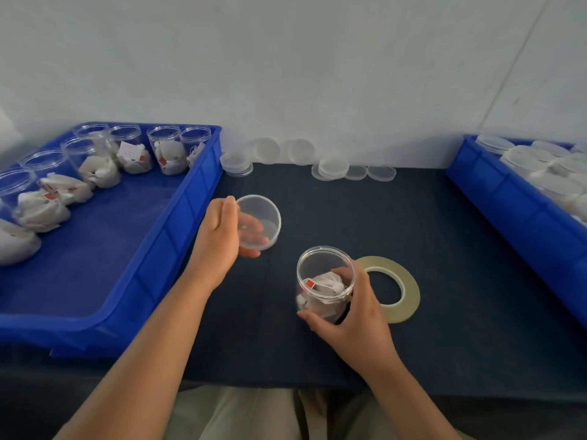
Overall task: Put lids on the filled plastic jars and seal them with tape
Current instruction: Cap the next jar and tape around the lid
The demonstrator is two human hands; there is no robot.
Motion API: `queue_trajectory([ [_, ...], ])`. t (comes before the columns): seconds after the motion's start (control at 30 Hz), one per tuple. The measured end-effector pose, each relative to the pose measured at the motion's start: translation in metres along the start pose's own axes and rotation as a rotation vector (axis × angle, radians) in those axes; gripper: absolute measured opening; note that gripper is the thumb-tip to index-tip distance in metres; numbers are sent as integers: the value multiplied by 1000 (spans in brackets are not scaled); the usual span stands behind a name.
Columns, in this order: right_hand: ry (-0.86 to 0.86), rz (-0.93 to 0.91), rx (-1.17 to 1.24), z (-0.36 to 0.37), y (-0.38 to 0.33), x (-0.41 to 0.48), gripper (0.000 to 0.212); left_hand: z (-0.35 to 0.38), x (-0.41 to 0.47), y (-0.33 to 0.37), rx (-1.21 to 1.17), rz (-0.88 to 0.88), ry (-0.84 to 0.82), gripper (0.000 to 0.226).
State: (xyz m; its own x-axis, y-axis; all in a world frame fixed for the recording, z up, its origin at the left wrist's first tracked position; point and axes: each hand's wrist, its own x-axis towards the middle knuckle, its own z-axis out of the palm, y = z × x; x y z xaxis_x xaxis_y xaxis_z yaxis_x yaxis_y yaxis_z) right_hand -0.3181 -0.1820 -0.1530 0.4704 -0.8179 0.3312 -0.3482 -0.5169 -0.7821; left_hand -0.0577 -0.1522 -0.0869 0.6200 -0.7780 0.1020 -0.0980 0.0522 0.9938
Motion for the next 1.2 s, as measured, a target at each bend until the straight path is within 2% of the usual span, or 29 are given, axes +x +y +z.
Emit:
queue_trajectory([
  [0.1,-6,-1,2,0,0,0,99,-1,-21,-13,202,15,26,12],
  [0.13,-5,-2,2,0,1,0,99,-3,-27,-20,305,3,-13,12],
  [0.17,-3,-2,2,0,1,0,99,-7,-32,-29,421,-38,-77,23],
  [0.27,-3,-7,-10,1,2,0,100,-16,-43,-48,743,-193,-250,92],
  [0.3,-7,-5,-12,1,2,0,100,-16,-46,-51,836,-198,-275,106],
  [0.37,-5,-5,-12,0,1,1,101,-13,-49,-53,1047,-96,-273,110],
  [0.47,-2,-14,-11,0,0,1,100,-8,-50,-50,1356,138,-265,96],
  [0.53,-1,-24,-13,0,1,0,99,-5,-49,-36,1318,148,-288,79],
  [0.63,3,-35,-12,1,0,-1,93,3,-53,-8,889,141,-223,62],
  [0.7,-3,-40,-5,0,-3,-1,93,12,-56,12,732,189,-200,68],
  [0.77,-7,-47,2,0,-4,-1,96,20,-61,28,690,220,-284,77],
  [0.83,-12,-54,14,0,-1,-1,99,28,-65,39,745,215,-406,78],
  [0.9,-20,-43,15,2,3,-2,104,36,-66,44,878,279,-481,96],
  [1.03,-7,-54,44,3,2,-1,98,54,-64,52,1176,446,-471,115],
  [1.2,22,-54,37,4,-1,0,95,72,-61,65,1344,521,-532,104],
])
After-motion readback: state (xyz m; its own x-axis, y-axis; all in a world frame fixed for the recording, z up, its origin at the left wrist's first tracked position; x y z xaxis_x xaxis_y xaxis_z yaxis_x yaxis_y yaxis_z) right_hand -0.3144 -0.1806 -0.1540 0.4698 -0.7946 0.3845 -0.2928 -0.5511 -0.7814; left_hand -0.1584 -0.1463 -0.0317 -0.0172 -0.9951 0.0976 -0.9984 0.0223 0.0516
